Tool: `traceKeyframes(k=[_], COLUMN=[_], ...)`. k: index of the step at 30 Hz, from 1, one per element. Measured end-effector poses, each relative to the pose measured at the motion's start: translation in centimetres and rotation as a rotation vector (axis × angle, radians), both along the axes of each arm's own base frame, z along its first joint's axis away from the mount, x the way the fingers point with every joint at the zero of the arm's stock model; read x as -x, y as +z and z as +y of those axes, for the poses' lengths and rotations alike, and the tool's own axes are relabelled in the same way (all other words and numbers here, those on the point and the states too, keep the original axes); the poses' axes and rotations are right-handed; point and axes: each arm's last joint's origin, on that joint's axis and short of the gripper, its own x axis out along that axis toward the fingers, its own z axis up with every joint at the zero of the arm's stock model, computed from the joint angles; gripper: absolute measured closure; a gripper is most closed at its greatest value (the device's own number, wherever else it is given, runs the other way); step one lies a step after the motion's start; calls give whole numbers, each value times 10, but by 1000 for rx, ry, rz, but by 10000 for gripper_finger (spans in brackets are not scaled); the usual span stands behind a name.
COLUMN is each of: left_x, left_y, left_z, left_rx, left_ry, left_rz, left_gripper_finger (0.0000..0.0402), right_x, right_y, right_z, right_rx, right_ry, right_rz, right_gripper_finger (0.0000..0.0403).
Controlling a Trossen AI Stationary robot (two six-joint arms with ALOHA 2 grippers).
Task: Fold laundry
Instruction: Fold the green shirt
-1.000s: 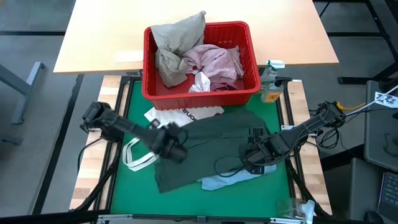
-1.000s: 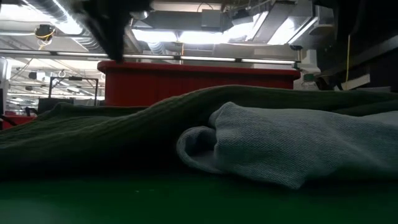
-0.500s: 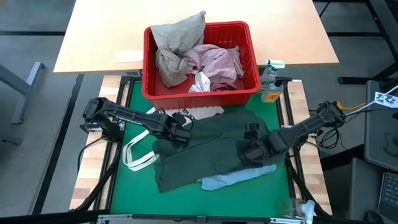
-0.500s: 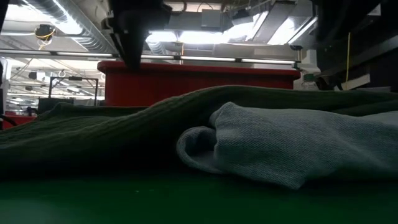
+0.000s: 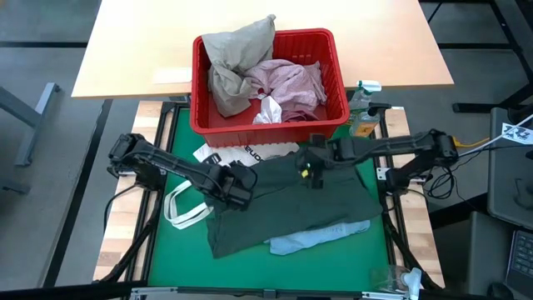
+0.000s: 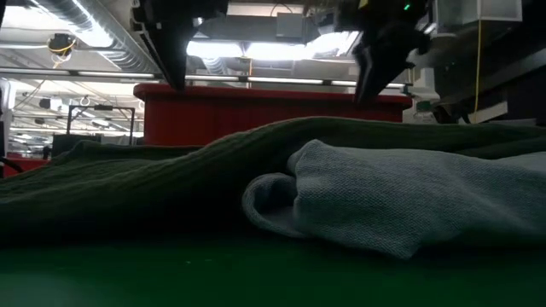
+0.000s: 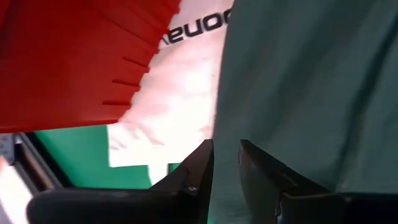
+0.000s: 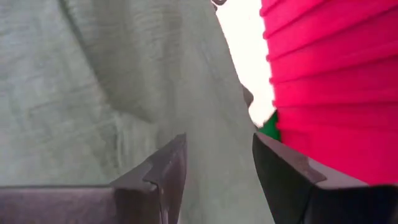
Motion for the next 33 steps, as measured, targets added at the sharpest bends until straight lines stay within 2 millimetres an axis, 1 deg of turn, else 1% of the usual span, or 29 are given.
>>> traceKeyframes(k=[3, 6, 9, 14, 24, 29, 33], left_x=[0, 0, -2, -5, -7, -8, -8], left_y=[0, 0, 1, 1, 2, 2, 2], left_z=[-10, -19, -28, -36, -38, -38, -38], left_rx=[-1, 12, 29, 54, 62, 66, 68], left_ry=[14, 2, -20, -37, -40, -40, -40], left_rz=[-55, -92, -134, -198, -219, -228, -234], left_gripper_finger=[336, 337, 337, 337, 337, 337, 337], right_x=[-3, -5, -6, -4, 8, 13, 17], right_y=[-10, -21, -33, -50, -81, -90, -95], right_z=[-15, -27, -35, -45, -64, -71, -71], right_rx=[-38, -30, -21, -17, -3, -15, -22], right_ry=[5, 2, -10, -42, -90, -115, -113], right_rz=[-35, -66, -105, -145, -143, -137, -124], right_gripper_finger=[220, 220, 220, 220, 220, 220, 220])
